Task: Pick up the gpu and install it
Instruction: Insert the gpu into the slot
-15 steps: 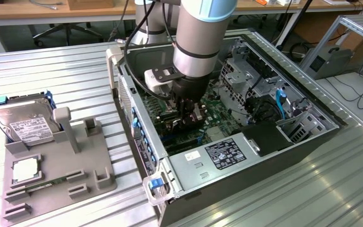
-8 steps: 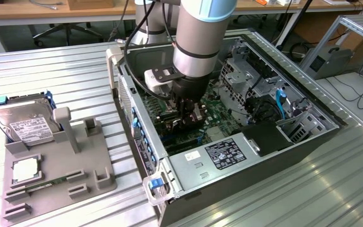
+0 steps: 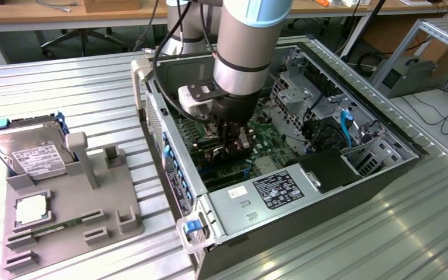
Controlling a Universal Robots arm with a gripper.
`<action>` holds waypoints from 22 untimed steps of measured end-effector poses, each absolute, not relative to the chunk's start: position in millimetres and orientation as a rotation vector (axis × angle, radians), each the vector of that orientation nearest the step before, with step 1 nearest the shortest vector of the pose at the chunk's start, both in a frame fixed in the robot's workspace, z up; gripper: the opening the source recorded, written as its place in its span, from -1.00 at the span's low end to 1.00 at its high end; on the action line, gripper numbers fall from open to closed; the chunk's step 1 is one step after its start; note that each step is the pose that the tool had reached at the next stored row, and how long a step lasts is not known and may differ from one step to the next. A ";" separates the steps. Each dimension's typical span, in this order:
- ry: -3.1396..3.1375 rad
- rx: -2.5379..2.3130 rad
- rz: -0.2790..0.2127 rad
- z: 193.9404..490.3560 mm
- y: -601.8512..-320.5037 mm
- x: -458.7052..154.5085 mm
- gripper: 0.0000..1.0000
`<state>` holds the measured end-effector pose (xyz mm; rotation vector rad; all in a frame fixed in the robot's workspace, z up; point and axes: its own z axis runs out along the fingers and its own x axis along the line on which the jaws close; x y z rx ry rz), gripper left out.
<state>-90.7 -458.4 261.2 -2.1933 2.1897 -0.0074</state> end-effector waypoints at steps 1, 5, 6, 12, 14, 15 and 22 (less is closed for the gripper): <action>2.190 -2.193 -0.008 261.2 -458.4 -90.6 -0.47; 2.189 -2.193 -0.008 261.2 -458.4 -90.7 -0.47; 2.189 -2.193 -0.009 261.2 -458.4 -90.7 -0.47; 2.186 -2.195 -0.009 261.2 -458.4 -90.7 -0.47; 2.185 -2.196 -0.010 261.2 -458.4 -90.7 -0.47; 2.185 -2.196 -0.010 261.2 -458.4 -90.7 -0.47; 2.182 -2.198 -0.010 261.5 -458.4 -90.7 -0.47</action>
